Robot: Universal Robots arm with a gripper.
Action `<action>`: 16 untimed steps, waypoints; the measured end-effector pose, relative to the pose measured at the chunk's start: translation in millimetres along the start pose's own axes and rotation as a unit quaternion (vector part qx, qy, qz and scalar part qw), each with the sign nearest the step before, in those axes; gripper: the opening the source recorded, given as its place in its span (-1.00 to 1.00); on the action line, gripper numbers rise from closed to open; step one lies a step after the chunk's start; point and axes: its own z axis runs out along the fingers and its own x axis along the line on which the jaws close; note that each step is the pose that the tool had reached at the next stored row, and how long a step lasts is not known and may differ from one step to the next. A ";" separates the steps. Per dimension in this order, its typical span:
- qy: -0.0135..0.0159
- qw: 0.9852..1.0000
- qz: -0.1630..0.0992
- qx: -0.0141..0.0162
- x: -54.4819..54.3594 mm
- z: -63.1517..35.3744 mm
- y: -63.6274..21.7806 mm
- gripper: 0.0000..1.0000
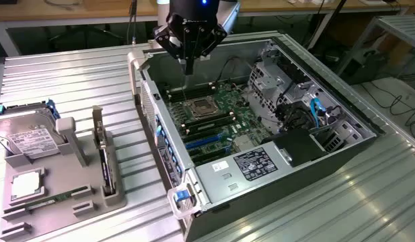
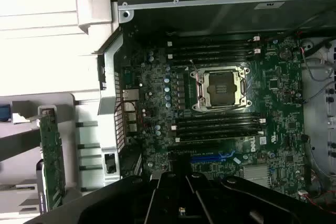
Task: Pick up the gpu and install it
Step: 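Reach for the gpu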
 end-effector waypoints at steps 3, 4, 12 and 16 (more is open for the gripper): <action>0.000 1.000 0.000 0.000 1.2 -0.1 -0.1 -0.79; 0.000 1.000 0.000 0.000 1.6 -0.1 -0.1 -0.79; 0.000 1.000 0.000 0.000 8.4 -0.3 -0.7 -0.79; 0.000 1.000 0.000 0.000 12.2 -0.3 -1.0 -0.79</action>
